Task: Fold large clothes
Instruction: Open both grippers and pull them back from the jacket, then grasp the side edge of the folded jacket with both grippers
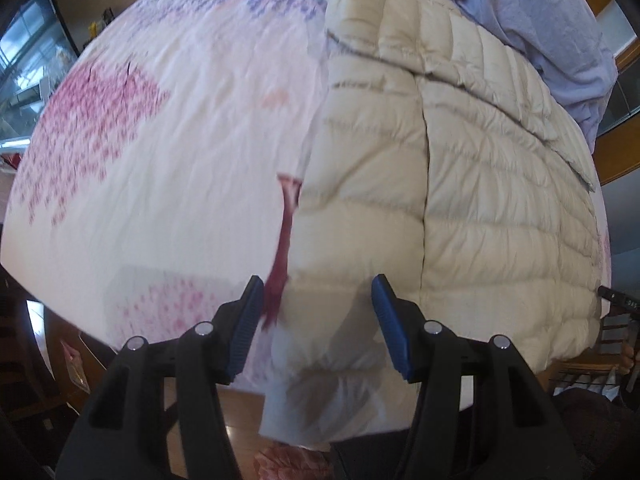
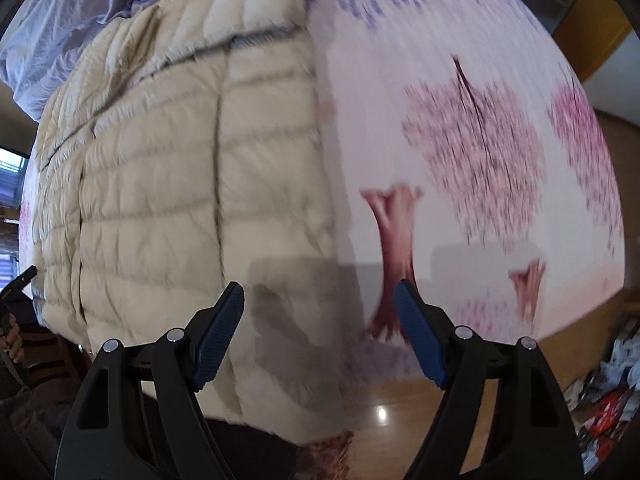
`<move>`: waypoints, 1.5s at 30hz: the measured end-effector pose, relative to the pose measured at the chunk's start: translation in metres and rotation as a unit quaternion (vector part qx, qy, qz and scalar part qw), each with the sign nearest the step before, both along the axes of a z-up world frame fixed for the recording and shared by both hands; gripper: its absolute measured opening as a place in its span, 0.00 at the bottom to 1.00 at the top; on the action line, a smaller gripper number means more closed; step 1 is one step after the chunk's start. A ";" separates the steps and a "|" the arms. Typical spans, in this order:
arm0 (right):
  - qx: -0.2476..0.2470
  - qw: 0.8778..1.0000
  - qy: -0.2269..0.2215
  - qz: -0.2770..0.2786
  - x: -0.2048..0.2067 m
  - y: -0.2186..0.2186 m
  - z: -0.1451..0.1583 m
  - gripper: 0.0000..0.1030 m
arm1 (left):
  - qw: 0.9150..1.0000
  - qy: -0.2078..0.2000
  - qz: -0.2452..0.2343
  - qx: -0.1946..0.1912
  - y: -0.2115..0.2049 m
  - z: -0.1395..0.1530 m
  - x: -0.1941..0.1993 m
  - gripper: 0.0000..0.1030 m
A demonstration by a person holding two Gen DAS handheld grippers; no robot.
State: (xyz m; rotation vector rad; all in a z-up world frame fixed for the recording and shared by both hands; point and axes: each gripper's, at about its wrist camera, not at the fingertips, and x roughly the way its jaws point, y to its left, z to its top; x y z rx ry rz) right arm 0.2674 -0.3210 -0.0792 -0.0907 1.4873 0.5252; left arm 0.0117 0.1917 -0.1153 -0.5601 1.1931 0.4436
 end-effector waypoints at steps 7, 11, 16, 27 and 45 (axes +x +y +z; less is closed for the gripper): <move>0.030 0.999 0.045 0.003 -0.023 -0.011 -0.016 0.63 | 1.000 0.004 -0.001 -0.021 -0.012 -0.010 -0.013 0.54; 0.041 0.998 0.052 0.010 -0.033 -0.014 -0.017 0.57 | 1.000 0.004 -0.004 -0.020 -0.020 -0.012 -0.018 0.53; 0.061 0.995 0.071 0.019 -0.053 -0.015 -0.020 0.46 | 1.000 0.005 -0.006 -0.017 -0.026 -0.012 -0.024 0.47; 0.102 0.990 0.090 0.029 -0.080 0.006 -0.023 0.18 | 0.999 -0.006 -0.013 -0.050 -0.032 -0.013 -0.033 0.17; 0.163 0.986 -0.035 -0.001 -0.016 0.018 0.040 0.07 | 0.998 -0.064 -0.015 0.018 -0.013 0.044 0.000 0.04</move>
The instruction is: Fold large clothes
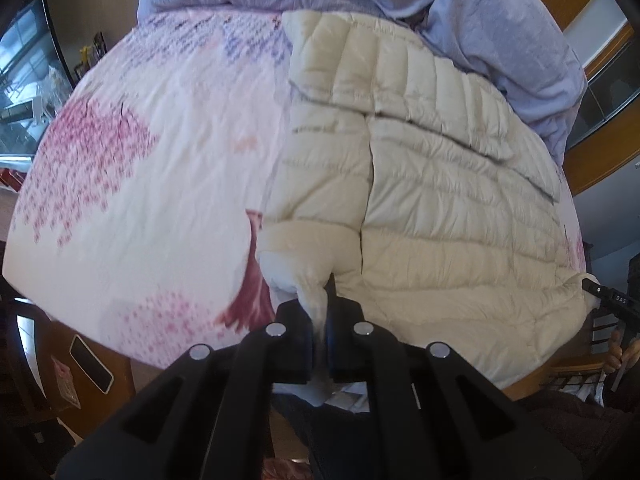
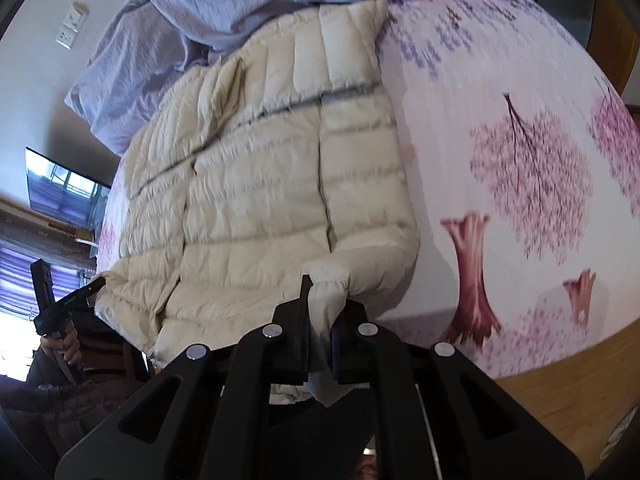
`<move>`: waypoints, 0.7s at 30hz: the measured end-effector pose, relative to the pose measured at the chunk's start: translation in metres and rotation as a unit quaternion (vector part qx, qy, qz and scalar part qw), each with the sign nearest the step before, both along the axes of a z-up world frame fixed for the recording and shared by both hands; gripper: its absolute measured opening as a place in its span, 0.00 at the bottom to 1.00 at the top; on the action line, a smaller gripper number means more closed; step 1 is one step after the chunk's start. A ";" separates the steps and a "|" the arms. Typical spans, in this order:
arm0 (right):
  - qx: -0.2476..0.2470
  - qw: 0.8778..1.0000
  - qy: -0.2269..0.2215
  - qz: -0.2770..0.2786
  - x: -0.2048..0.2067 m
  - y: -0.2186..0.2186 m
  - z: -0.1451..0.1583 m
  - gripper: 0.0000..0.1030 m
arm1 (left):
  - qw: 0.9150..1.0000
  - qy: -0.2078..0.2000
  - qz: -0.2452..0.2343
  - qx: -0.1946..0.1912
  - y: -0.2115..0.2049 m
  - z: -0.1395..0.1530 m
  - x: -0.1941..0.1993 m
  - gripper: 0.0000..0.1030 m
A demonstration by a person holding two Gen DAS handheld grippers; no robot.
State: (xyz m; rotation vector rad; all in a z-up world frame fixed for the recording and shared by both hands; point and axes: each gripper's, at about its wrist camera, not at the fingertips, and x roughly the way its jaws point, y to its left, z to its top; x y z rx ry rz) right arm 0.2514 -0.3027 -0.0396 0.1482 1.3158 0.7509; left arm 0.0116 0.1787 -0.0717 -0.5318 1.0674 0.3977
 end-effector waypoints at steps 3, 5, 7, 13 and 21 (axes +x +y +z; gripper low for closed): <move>0.003 1.000 -0.008 -0.005 0.007 0.003 0.003 0.07 | 1.000 -0.005 0.002 0.008 0.004 0.006 0.002 0.04; 0.005 1.000 -0.013 -0.010 0.012 0.003 0.006 0.07 | 1.000 -0.008 0.005 0.014 0.006 0.010 0.008 0.04; 0.006 1.000 -0.018 -0.012 0.017 0.004 0.009 0.07 | 1.000 -0.011 0.005 0.021 0.008 0.013 0.012 0.04; 0.002 0.999 -0.037 -0.018 0.039 0.017 0.018 0.07 | 0.999 -0.018 0.006 0.040 0.016 0.024 0.029 0.04; -0.012 0.998 -0.057 -0.024 0.063 0.035 0.023 0.07 | 0.997 -0.025 0.003 0.071 0.026 0.037 0.059 0.04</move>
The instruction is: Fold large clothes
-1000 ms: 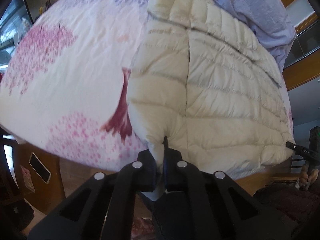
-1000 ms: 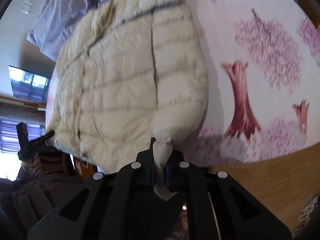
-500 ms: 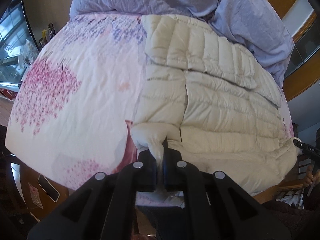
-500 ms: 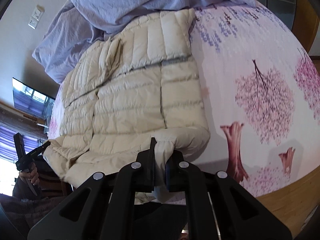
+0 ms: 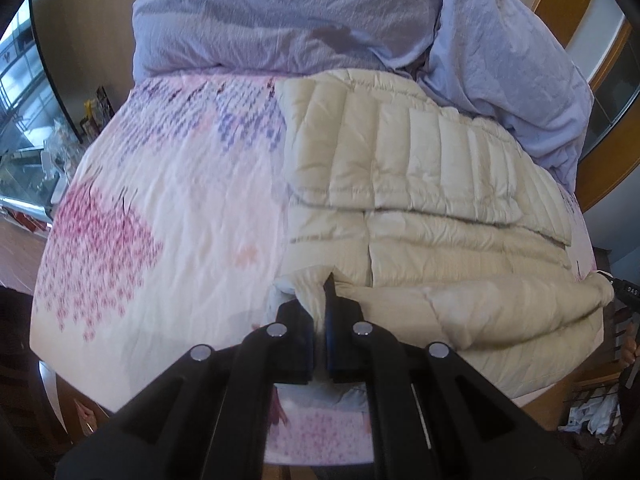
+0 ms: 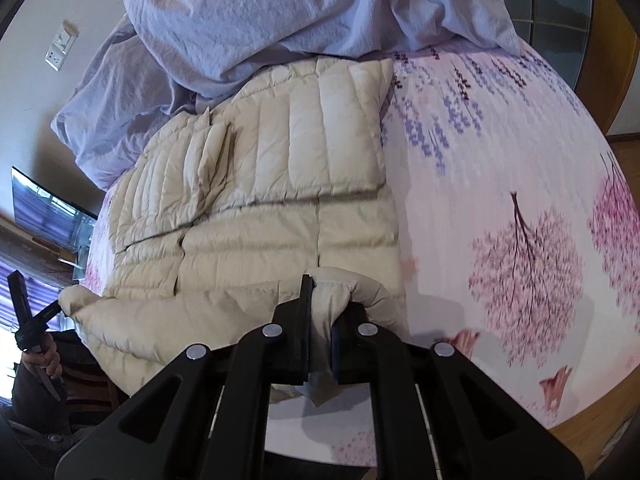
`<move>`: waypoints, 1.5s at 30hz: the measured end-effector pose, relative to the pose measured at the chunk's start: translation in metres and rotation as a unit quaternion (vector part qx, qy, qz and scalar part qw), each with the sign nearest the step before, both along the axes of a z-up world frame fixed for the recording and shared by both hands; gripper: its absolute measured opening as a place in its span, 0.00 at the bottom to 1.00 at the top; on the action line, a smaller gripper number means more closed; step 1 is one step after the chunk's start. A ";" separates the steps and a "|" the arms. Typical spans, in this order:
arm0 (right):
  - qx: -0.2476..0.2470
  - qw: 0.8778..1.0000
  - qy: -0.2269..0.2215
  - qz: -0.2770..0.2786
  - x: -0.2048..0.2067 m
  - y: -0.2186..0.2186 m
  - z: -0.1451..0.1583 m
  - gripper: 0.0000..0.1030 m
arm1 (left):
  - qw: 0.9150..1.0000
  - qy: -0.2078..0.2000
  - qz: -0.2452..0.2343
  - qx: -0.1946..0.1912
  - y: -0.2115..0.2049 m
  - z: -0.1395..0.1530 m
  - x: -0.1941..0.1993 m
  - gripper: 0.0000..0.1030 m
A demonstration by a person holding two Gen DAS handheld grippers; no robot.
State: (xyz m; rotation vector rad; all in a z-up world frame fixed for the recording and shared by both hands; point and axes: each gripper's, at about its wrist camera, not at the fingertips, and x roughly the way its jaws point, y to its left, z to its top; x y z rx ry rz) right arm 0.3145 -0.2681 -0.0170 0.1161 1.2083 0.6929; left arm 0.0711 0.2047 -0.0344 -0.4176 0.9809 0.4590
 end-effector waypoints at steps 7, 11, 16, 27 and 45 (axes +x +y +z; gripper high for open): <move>0.001 1.000 -0.020 -0.004 0.021 0.009 0.009 0.07 | 1.000 -0.010 0.001 0.021 0.011 0.012 0.025 0.03; -0.002 0.999 -0.040 -0.008 0.039 0.020 0.019 0.07 | 0.999 -0.021 0.002 0.036 0.019 0.023 0.044 0.03; 0.000 0.997 -0.069 -0.015 0.065 0.038 0.034 0.07 | 0.997 -0.039 0.004 0.064 0.031 0.041 0.074 0.03; -0.021 0.994 -0.101 -0.038 0.128 0.084 0.043 0.07 | 0.994 -0.048 0.013 0.102 0.057 0.059 0.149 0.03; -0.037 0.992 -0.042 -0.116 0.194 0.129 0.008 0.08 | 0.993 -0.021 0.065 0.092 0.097 0.032 0.228 0.04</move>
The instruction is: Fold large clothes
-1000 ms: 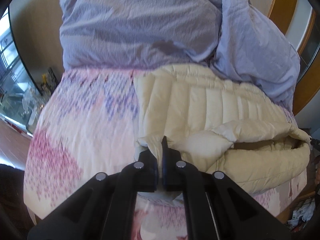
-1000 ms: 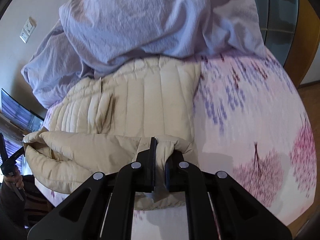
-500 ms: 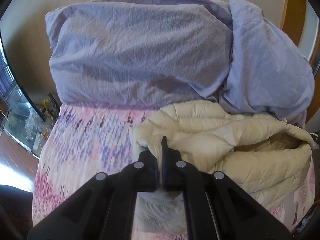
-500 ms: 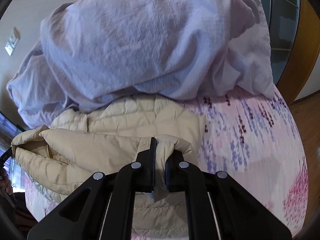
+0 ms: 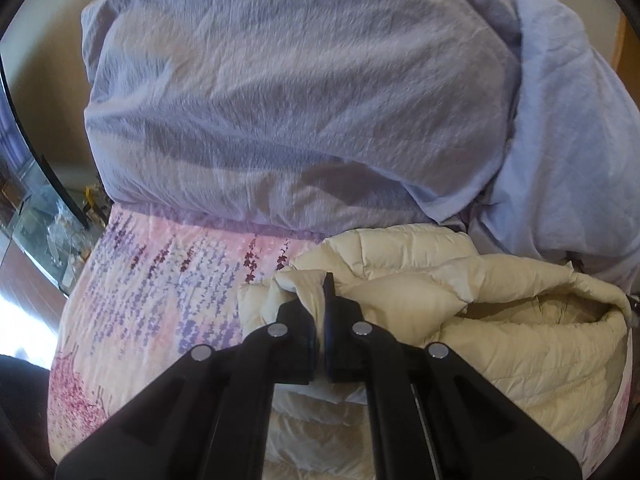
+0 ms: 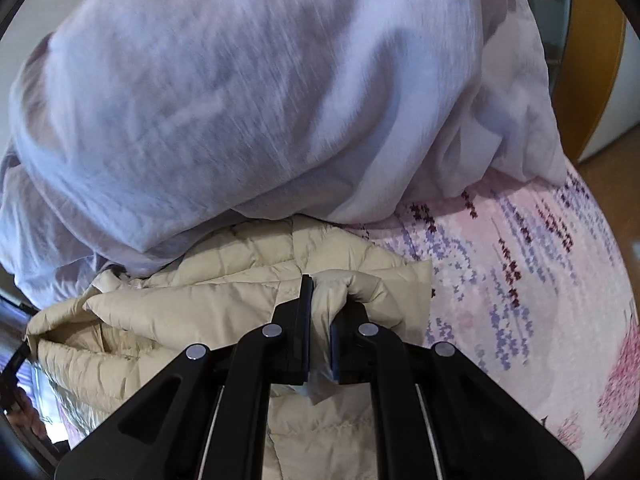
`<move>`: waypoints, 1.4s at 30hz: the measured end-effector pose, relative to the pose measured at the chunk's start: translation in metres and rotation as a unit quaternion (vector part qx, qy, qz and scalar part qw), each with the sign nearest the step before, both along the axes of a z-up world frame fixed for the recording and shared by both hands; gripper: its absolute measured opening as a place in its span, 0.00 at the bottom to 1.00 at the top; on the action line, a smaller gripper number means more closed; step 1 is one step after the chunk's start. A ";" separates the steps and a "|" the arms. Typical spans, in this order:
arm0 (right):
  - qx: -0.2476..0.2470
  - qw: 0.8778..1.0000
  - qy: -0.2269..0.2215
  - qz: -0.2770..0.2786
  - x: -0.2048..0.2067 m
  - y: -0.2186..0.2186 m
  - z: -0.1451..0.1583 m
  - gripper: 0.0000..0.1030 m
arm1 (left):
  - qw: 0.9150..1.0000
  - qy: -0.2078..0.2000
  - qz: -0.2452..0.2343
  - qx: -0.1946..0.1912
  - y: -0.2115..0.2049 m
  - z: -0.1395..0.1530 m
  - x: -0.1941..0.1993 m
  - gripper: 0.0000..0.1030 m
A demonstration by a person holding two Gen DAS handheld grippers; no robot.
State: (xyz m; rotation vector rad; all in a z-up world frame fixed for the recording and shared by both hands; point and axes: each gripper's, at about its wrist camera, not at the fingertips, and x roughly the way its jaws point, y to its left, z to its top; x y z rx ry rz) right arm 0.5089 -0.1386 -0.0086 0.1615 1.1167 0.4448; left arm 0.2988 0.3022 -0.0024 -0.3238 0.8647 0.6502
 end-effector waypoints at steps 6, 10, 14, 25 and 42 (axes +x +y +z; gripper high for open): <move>0.022 1.000 -0.008 -0.002 -0.001 -0.005 0.011 0.48 | 1.000 0.003 0.004 -0.005 0.001 -0.003 0.003 0.09; 0.040 0.998 -0.057 -0.001 -0.012 -0.015 0.031 0.67 | 1.000 -0.003 0.008 0.000 0.001 0.006 0.001 0.39; 0.030 0.996 -0.074 0.031 -0.027 -0.014 0.031 0.67 | 0.999 -0.014 0.010 0.032 -0.004 0.018 -0.006 0.60; -0.035 0.993 -0.070 0.089 -0.055 0.017 -0.013 0.66 | 0.999 0.015 -0.025 0.030 -0.038 -0.015 -0.011 0.60; -0.135 0.979 -0.122 0.092 -0.069 0.062 -0.057 0.67 | 0.996 0.071 -0.015 0.050 -0.055 -0.084 0.020 0.68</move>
